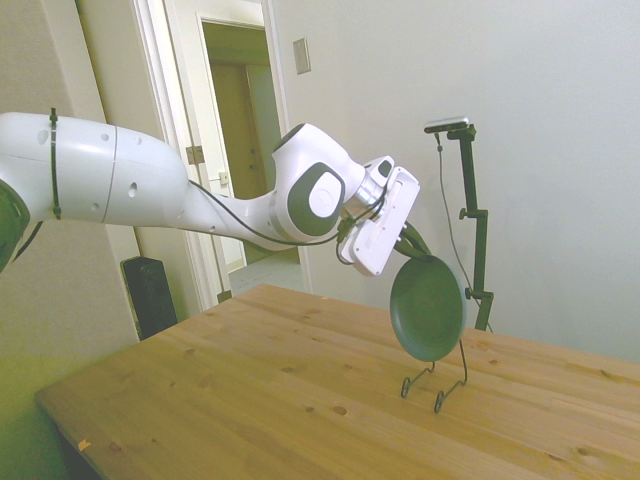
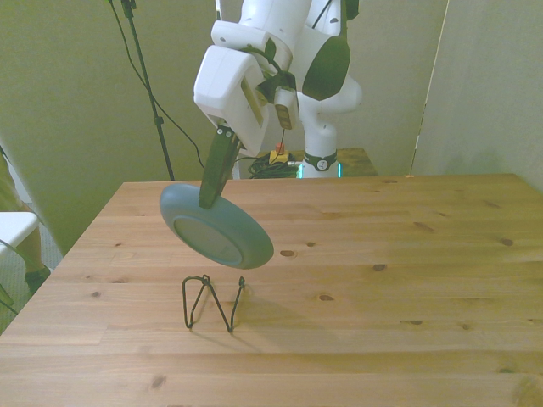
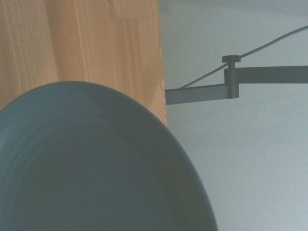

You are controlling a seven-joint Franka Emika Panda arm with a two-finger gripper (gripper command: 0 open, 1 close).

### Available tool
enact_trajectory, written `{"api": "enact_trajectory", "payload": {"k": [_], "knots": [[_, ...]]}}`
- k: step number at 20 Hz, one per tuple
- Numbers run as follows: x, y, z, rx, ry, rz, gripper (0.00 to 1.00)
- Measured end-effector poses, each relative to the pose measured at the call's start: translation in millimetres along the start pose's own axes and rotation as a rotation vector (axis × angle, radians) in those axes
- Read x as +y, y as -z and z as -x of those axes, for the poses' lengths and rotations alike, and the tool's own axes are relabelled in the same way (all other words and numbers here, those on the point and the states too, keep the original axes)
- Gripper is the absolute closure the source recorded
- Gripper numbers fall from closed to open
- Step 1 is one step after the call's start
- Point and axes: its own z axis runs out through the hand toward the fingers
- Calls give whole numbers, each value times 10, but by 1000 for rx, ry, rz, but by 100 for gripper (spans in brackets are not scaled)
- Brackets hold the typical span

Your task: Load the plate

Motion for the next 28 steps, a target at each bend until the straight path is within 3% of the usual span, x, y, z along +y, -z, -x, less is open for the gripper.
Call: {"api": "enact_trajectory", "payload": {"k": [9,15,28], "knots": [[115,-269,174,38,158,-45,100],[130,-354,140,58,189,-17,100],[-35,-471,193,107,290,-52,100]]}}
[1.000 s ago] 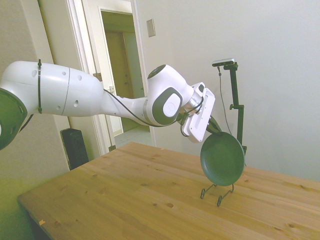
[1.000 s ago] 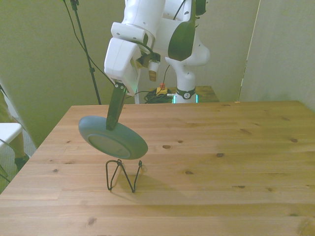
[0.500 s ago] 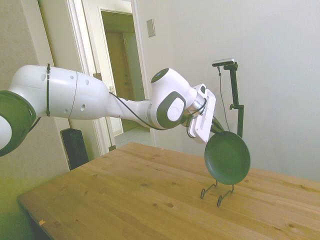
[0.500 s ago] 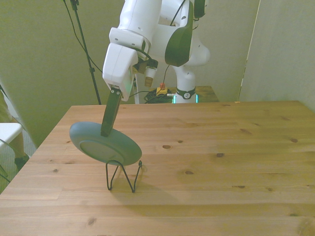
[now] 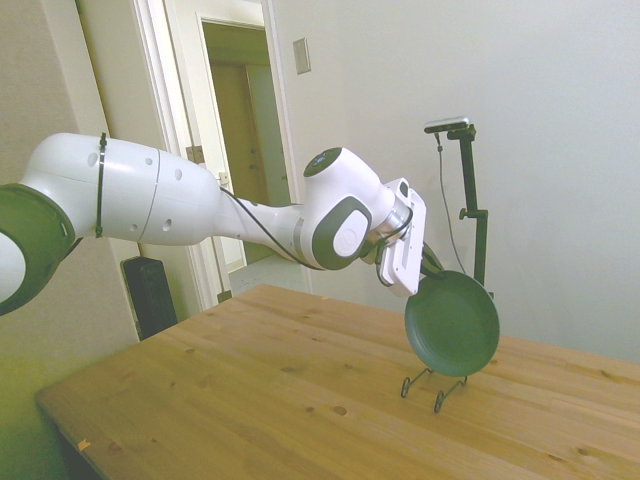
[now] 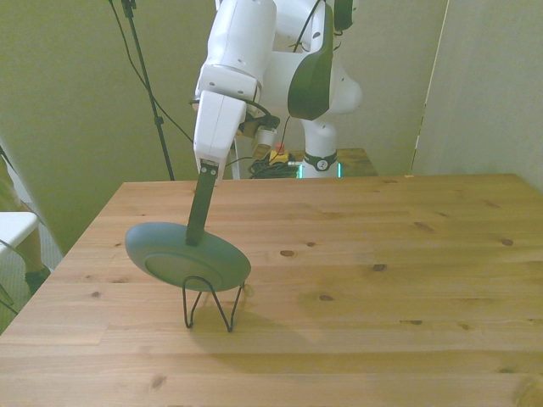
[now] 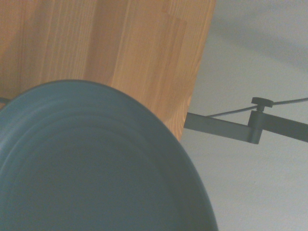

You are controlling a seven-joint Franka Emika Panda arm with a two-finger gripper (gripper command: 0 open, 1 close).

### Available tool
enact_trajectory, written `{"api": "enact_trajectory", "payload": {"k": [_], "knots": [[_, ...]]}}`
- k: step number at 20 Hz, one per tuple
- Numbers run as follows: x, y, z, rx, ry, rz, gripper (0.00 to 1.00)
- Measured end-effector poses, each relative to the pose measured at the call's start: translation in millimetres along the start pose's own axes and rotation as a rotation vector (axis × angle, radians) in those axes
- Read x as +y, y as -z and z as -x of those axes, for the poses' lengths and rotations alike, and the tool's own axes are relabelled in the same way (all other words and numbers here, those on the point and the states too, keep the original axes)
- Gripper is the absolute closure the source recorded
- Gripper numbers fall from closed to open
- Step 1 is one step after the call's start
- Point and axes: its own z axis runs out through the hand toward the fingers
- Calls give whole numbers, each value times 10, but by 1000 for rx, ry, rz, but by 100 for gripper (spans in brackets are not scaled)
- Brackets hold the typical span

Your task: Load the plate

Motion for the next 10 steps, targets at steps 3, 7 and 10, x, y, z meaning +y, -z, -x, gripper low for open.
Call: {"api": "enact_trajectory", "payload": {"k": [3,7,10], "knots": [[-55,-29,5,8,9,-10,100],[-138,-67,-10,28,10,-5,100],[-205,-90,-20,42,22,-7,100]]}}
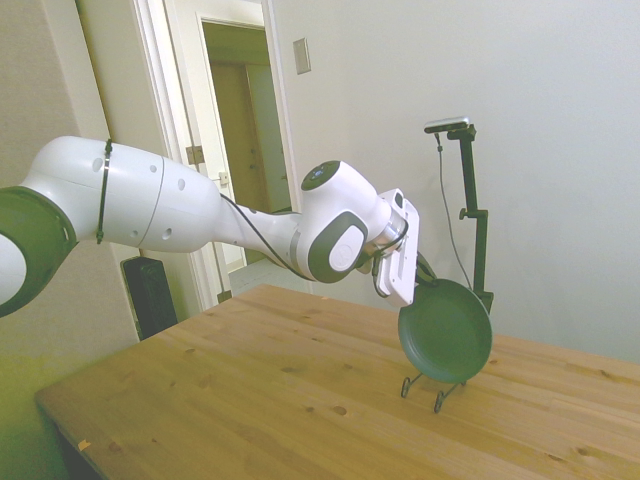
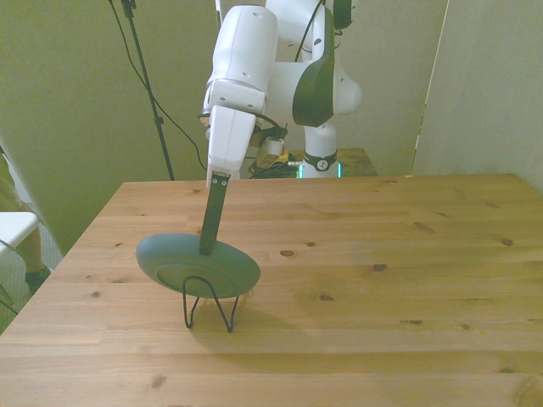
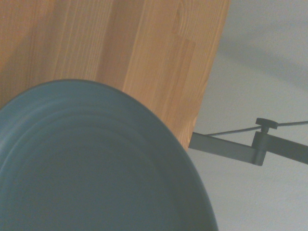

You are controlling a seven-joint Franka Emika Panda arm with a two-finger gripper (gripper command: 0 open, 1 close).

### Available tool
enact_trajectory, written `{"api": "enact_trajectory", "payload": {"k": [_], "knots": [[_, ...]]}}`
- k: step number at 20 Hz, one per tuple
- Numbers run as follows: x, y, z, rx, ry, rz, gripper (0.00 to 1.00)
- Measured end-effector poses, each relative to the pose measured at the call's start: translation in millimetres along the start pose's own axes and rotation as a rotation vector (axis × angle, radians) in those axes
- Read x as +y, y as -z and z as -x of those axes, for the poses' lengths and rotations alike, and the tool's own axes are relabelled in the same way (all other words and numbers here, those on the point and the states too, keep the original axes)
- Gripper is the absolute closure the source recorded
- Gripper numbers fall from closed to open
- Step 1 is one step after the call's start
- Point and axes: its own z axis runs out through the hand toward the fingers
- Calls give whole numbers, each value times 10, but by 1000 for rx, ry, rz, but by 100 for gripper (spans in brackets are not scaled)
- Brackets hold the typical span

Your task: Load the plate

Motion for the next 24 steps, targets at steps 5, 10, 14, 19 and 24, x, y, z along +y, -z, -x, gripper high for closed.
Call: {"api": "enact_trajectory", "payload": {"k": [5,10,14,19,24], "knots": [[-70,7,7,5,8,-2,100],[-78,6,4,6,14,-2,100],[-81,6,9,15,19,27,0],[-101,-6,10,36,7,44,0],[-90,-2,25,37,4,46,0]]}}
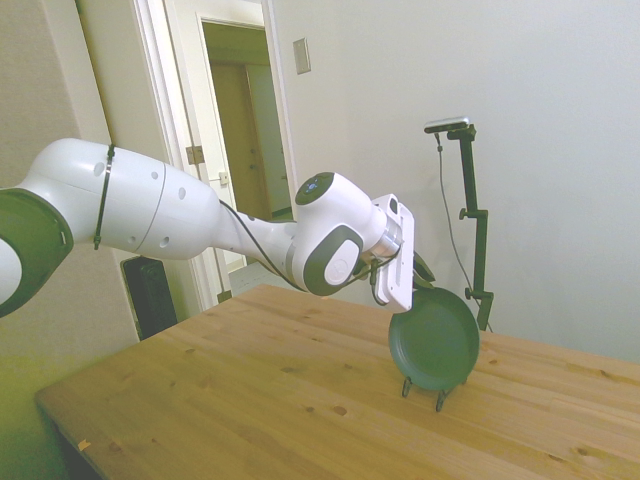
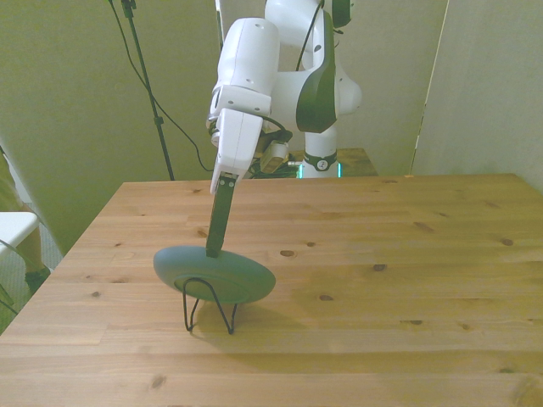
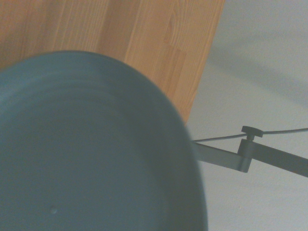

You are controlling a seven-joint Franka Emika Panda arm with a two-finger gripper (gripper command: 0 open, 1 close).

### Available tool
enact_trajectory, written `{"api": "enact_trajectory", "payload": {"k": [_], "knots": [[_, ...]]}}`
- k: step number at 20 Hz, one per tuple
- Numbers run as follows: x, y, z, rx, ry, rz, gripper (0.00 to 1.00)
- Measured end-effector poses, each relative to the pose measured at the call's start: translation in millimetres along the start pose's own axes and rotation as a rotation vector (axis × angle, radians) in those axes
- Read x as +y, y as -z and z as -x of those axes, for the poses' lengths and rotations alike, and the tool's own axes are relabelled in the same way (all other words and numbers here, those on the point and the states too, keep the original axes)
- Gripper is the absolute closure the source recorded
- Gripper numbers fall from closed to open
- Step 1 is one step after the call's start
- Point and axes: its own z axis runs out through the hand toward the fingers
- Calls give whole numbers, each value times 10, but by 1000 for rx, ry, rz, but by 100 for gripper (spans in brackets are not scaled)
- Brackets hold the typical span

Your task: Load the plate

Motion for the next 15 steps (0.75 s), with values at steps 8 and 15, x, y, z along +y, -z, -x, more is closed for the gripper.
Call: {"api": "enact_trajectory", "payload": {"k": [8,15], "knots": [[184,317,-146,50,-38,27,0],[350,768,-268,3,-119,-216,0]]}}
